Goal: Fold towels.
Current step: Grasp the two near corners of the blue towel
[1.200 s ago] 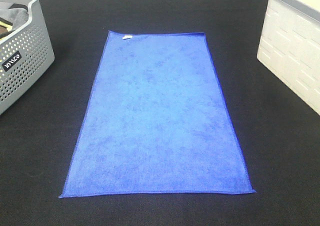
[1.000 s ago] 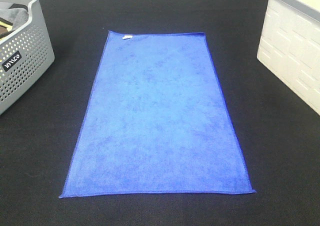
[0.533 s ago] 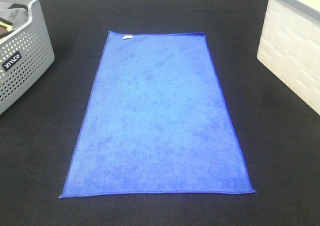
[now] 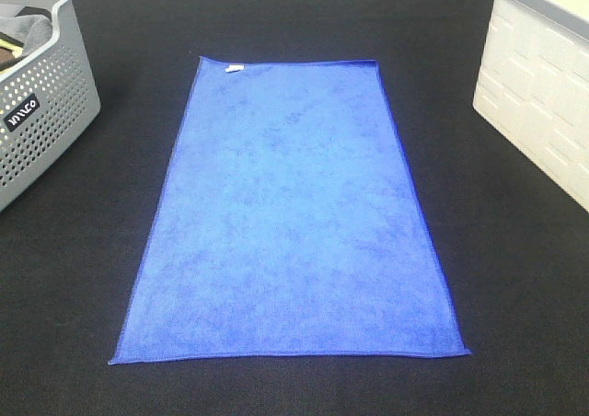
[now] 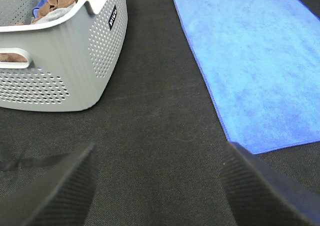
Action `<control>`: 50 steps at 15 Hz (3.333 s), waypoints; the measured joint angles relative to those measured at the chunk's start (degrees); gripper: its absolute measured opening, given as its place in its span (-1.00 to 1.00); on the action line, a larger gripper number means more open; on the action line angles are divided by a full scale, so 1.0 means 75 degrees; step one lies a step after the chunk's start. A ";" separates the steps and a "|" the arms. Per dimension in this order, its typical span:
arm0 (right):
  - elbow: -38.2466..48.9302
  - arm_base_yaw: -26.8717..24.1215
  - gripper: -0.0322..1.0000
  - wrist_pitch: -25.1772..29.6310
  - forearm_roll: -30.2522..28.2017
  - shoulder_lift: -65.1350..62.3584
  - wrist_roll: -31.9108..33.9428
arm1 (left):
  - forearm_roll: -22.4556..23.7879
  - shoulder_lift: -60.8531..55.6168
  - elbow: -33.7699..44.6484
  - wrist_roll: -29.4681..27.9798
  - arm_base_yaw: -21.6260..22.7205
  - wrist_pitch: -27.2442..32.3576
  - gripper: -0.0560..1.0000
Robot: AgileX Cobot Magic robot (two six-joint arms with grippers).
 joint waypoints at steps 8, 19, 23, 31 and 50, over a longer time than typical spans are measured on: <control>0.0000 0.0000 0.84 0.0000 0.0000 0.0000 0.0000 | 0.0000 0.0000 0.0000 0.0000 0.0000 0.0000 0.38; 0.0000 0.0000 0.84 0.0000 0.0000 0.0000 0.0000 | 0.0000 0.0000 0.0000 0.0000 0.0000 0.0000 0.38; 0.0000 0.0000 0.84 0.0000 0.0000 0.0000 0.0000 | 0.0000 0.0000 0.0000 0.0000 0.0000 0.0000 0.38; 0.0000 0.0000 0.84 0.0000 0.0000 0.0000 0.0000 | 0.0000 0.0000 0.0000 0.0000 0.0000 0.0000 0.38; -0.0107 0.0000 0.84 -0.2200 0.1482 0.6272 0.0825 | -0.2995 0.5829 0.0038 -0.0214 0.0000 -0.3033 0.38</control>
